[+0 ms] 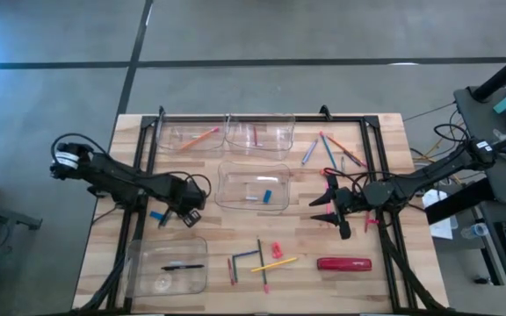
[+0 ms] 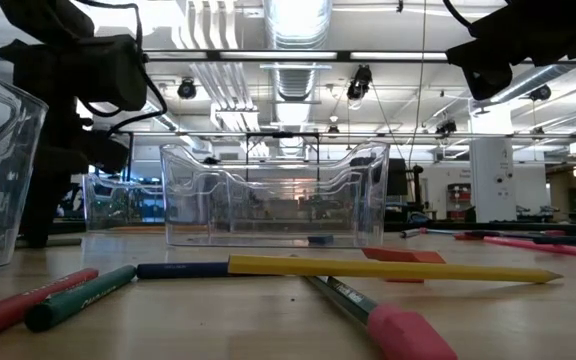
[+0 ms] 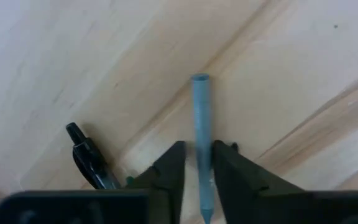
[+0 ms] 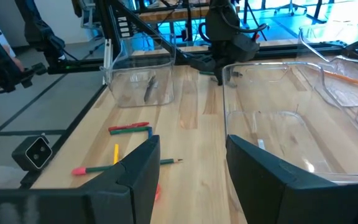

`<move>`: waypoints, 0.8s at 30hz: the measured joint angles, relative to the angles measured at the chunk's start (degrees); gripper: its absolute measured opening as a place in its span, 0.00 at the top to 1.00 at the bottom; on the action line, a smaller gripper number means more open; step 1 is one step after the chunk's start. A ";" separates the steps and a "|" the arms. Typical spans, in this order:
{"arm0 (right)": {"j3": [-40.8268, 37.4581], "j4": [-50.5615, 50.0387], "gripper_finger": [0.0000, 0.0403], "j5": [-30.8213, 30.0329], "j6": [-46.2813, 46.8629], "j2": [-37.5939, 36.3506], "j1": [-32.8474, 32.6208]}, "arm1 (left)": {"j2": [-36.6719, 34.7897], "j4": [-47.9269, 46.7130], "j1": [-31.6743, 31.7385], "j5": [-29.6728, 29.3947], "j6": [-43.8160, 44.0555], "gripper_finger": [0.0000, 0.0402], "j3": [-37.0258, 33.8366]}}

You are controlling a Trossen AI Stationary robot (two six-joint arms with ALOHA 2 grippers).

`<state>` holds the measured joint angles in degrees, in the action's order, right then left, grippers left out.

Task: Sort crayons/erasers/pens/pencils in bins
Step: Put the bottom gray crayon into the top right transparent bin

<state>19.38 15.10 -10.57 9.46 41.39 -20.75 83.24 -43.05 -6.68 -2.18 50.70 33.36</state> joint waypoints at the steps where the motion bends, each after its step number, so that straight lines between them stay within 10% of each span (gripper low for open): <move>1: 0.00 0.03 0.57 0.00 0.00 0.00 0.00 | -0.17 0.00 0.13 -0.08 0.02 0.90 -0.06; 24: 0.00 0.31 0.57 -0.09 0.10 0.00 0.00 | -17.59 -3.46 3.23 -12.45 -5.69 0.99 12.41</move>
<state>19.38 15.42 -10.66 9.56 41.39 -20.75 65.65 -46.50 -3.45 -14.64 45.01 45.77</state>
